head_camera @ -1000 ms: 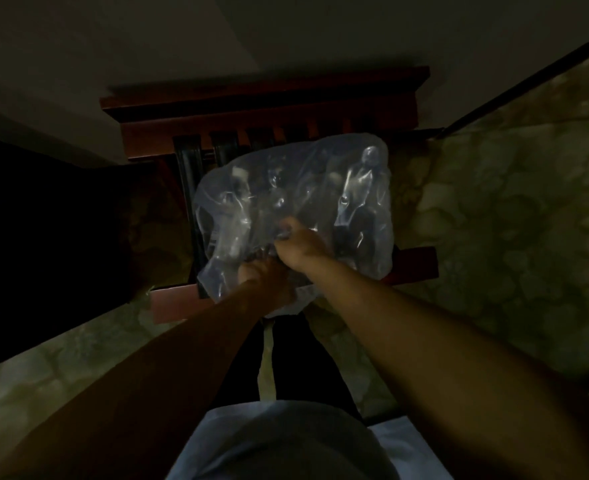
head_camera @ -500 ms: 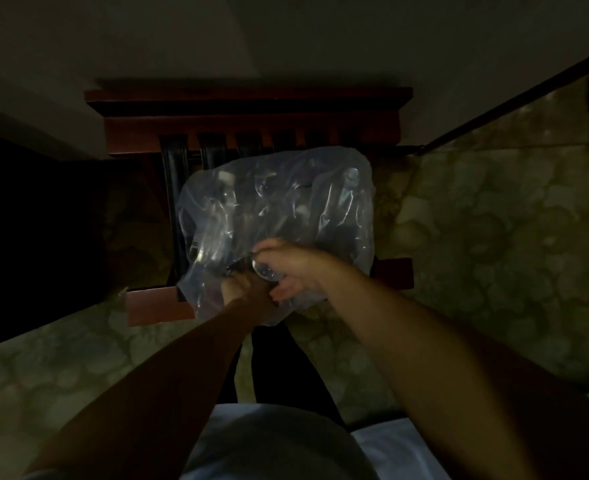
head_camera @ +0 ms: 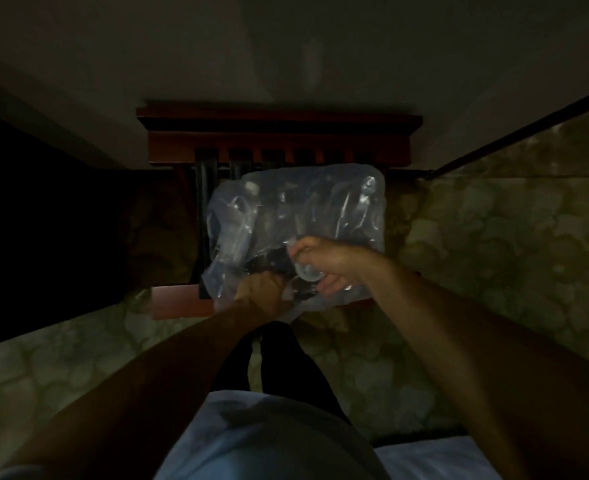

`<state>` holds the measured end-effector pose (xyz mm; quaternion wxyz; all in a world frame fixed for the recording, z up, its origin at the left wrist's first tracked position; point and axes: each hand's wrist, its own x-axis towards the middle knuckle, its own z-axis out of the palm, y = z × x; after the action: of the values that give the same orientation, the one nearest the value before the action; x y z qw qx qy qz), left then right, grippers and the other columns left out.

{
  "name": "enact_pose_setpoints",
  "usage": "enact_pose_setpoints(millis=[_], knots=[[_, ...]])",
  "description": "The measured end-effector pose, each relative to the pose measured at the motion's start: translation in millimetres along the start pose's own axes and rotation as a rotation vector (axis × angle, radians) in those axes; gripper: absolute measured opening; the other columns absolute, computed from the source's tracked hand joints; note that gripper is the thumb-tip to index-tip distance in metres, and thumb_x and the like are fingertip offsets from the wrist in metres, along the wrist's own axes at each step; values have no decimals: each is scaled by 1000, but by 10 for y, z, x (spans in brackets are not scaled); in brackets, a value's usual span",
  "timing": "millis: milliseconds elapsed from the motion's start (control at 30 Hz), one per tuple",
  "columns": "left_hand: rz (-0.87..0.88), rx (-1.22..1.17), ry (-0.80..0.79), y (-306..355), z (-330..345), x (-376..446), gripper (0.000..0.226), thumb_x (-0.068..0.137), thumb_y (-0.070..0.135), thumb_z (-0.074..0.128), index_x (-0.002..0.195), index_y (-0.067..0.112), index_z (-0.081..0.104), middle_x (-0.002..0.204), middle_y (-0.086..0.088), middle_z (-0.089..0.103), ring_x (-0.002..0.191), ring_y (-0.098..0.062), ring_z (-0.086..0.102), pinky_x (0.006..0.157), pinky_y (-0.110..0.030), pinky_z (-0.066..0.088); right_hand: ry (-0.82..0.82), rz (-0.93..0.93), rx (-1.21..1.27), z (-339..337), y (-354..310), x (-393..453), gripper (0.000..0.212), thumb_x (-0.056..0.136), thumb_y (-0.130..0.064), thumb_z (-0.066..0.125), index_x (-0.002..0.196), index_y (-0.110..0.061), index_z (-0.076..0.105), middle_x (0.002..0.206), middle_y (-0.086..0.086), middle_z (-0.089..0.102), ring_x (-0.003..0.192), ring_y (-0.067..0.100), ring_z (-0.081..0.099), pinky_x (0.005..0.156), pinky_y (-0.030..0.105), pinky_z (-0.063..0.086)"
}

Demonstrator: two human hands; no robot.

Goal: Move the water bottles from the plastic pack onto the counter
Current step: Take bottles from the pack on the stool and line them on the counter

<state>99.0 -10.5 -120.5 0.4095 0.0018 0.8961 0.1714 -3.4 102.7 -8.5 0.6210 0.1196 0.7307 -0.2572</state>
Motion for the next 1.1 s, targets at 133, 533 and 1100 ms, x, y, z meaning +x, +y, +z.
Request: enact_pose_setpoints(millis=[133,533,1100], knots=[[111,105,141,96,-352,-211,61,91,63,49,127,16,59,124,-9,66,116,-26,61,103,-37,40,207,-92,-227,-10,11,-34,16,99,-39,40,106,-37,55,116,3,58,88,22,59,74,36,54],[197,-312,481,88,-972,-493,35,75,37,80,92,7,74,102,-8,62,97,-27,59,77,-31,47,550,-215,-735,32,78,-249,38,97,-44,38,134,-35,36,126,18,47,94,28,51,72,33,35],[-206,-1628,654,405,-2264,-868,51,88,48,67,112,3,61,99,-11,70,86,-24,71,68,-38,58,562,-227,-243,-810,-718,-1261,57,67,-73,42,89,-23,61,89,2,65,76,24,63,65,31,52]])
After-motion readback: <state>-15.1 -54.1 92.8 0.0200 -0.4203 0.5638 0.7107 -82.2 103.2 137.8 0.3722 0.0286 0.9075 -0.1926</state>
